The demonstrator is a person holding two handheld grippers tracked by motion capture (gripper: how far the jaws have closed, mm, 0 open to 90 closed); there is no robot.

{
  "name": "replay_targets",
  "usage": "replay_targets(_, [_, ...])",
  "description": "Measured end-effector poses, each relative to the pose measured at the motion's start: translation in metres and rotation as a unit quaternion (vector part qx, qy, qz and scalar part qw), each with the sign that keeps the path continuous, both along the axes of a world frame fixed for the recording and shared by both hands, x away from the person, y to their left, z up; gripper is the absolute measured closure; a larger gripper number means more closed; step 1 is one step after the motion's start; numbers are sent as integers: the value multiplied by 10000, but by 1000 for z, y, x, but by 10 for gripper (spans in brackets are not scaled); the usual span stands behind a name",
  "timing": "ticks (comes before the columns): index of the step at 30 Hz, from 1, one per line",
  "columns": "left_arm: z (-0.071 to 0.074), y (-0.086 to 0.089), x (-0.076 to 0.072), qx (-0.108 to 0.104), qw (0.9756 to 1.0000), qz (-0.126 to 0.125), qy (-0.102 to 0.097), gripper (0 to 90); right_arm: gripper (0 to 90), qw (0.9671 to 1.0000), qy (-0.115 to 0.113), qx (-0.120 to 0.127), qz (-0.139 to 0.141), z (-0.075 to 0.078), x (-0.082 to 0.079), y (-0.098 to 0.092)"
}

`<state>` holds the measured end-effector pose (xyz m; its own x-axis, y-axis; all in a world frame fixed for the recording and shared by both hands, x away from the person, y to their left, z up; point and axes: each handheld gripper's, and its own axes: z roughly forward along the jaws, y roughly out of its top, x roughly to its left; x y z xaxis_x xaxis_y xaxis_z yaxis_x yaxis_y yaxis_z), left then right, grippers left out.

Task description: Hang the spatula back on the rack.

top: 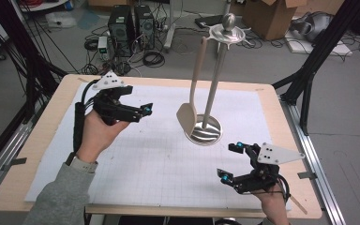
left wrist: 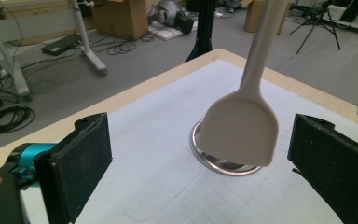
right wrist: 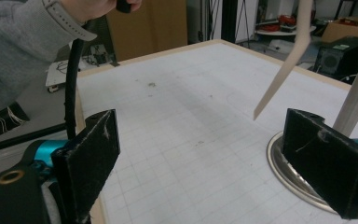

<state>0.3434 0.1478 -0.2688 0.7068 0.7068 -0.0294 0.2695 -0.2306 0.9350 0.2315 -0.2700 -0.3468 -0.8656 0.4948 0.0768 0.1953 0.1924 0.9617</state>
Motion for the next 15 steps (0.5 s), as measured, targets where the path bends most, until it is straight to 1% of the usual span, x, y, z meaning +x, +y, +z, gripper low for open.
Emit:
replay_targets(3, [-2, 11, -5, -39, 10000, 66, -46, 66, 108, 9999, -38, 89, -29, 1, 2, -1])
replay_targets(4, [-3, 13, -6, -36, 9999, 79, -58, 66, 108, 9999, -83, 100, -39, 1, 3, -1])
replay_targets(6, [-4, 18, -9, -40, 9999, 112, -87, 66, 108, 9999, -55, 116, -41, 1, 5, -1])
replay_targets(7, [-5, 20, -10, -69, 9998, 140, -99, 66, 108, 9999, -81, 128, -44, 1, 6, -1])
replay_targets(10, [-7, 28, -16, -136, 9995, 199, -181, 65, 108, 9999, -54, 155, -32, 1, 8, -1])
replay_targets(14, [-11, 38, -22, -175, 9992, 283, -225, 66, 107, 9998, -96, 193, -8, 2, 11, 1])
replay_targets(15, [-12, 40, -24, -199, 9990, 324, -233, 66, 108, 9998, -72, 200, -12, 2, 12, 1])
